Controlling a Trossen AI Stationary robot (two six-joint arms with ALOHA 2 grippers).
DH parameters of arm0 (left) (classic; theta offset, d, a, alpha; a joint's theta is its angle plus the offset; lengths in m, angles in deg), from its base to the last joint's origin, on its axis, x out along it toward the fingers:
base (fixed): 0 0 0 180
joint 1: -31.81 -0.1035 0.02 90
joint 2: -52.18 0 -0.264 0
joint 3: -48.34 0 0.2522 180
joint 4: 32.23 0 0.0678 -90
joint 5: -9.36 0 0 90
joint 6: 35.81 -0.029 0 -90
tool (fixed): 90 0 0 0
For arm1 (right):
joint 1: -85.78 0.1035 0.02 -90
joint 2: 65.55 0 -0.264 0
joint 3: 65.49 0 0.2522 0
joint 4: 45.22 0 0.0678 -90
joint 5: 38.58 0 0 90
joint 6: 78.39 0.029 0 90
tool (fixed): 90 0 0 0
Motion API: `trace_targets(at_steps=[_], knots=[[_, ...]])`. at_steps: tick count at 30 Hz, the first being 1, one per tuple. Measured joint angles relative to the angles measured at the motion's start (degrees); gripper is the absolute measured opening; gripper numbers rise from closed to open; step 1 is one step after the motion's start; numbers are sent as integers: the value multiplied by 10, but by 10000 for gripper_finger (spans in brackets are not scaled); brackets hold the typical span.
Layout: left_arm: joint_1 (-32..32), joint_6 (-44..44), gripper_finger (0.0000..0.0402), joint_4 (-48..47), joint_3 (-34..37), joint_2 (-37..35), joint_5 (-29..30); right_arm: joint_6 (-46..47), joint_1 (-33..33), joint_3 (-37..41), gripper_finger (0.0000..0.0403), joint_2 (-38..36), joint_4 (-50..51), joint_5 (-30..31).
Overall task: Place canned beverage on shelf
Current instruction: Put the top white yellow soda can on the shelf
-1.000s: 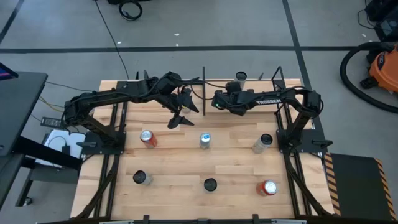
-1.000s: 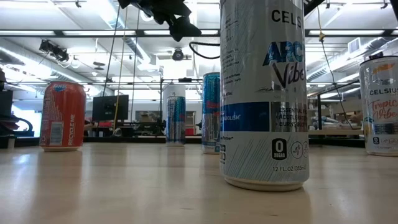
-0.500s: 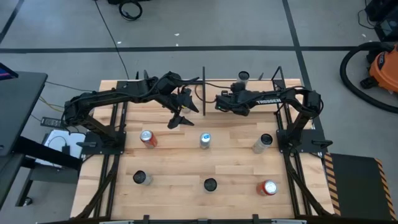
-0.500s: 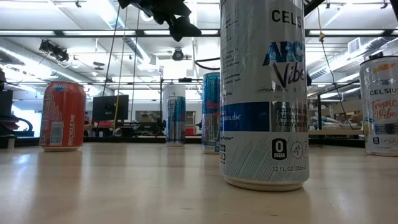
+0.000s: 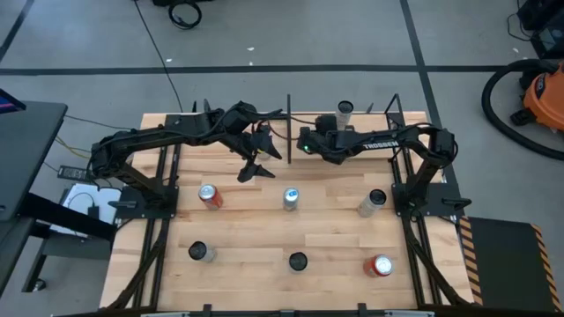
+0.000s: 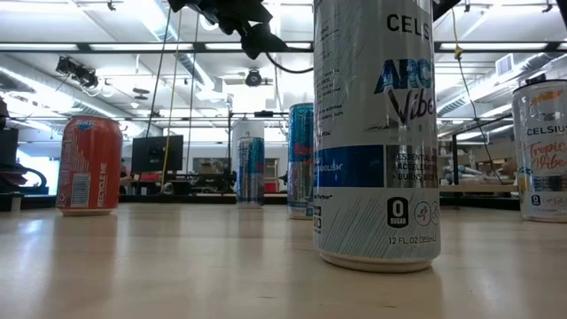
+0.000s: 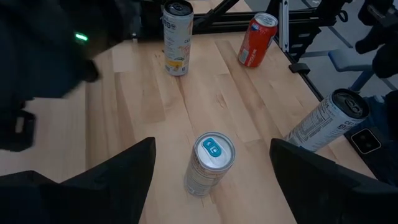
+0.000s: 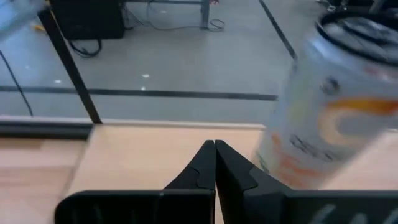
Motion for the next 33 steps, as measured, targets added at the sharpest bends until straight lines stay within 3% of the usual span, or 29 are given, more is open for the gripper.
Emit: trace_targets(at_steps=[20, 33], knots=[[0, -2, 318, 0, 0, 0, 0, -28, -58, 0, 7, 0, -11, -16], [0, -2, 318, 0, 0, 0, 0, 51, -62, 0, 7, 0, 108, -4]])
